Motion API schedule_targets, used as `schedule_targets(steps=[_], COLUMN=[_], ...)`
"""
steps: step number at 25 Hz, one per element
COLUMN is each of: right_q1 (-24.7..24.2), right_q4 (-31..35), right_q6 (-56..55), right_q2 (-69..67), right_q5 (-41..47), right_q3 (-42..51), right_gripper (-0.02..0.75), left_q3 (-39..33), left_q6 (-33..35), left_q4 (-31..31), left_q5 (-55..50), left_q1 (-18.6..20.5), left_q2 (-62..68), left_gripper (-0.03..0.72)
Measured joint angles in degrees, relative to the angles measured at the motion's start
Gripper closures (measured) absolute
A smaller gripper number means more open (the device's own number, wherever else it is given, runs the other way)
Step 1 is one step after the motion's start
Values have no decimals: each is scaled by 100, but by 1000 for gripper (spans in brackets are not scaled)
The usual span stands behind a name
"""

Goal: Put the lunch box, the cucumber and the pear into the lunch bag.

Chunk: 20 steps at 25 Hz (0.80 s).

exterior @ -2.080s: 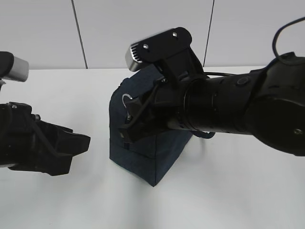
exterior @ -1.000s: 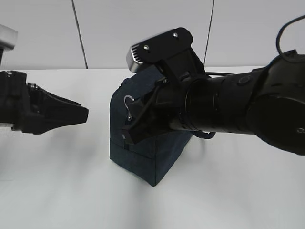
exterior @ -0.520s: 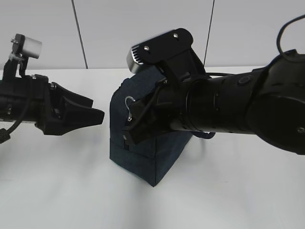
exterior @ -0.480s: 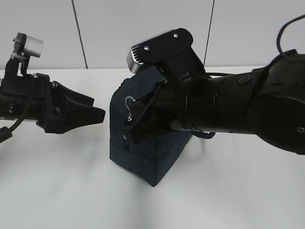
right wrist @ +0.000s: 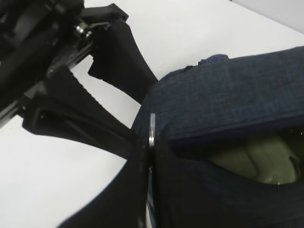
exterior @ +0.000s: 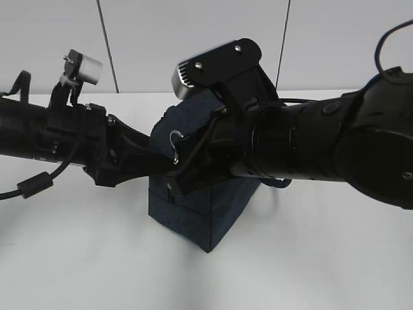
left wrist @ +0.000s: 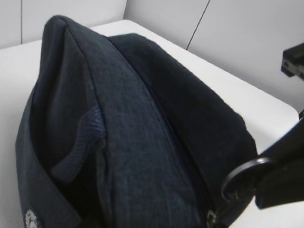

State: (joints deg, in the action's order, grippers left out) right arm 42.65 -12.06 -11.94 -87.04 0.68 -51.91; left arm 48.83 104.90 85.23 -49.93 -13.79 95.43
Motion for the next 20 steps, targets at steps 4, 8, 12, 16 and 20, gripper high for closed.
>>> schedule_targets(steps=[4,8,12,16,20], right_q1=[0,0,0,-78,-390], right_q4=[0,0,0,72,274], right_q6=[0,0,0,0,0], right_q2=[0,0,0,0,0], right_q5=[10,-1,77,197,250], right_q3=[0,0,-152,-322,-409], right_gripper=[738,738,738,738,738], left_q3=[25,40,40,44,44], left_q6=[0,0,-48,-66,-90], left_q4=[1,-17,-48,-76,-89], left_q5=[128,160,137,60,-4], left_q1=[-53,-58,-58,-58,-58], left_q2=[53,53,53,53,53], left_gripper=[547,664,676,677,677])
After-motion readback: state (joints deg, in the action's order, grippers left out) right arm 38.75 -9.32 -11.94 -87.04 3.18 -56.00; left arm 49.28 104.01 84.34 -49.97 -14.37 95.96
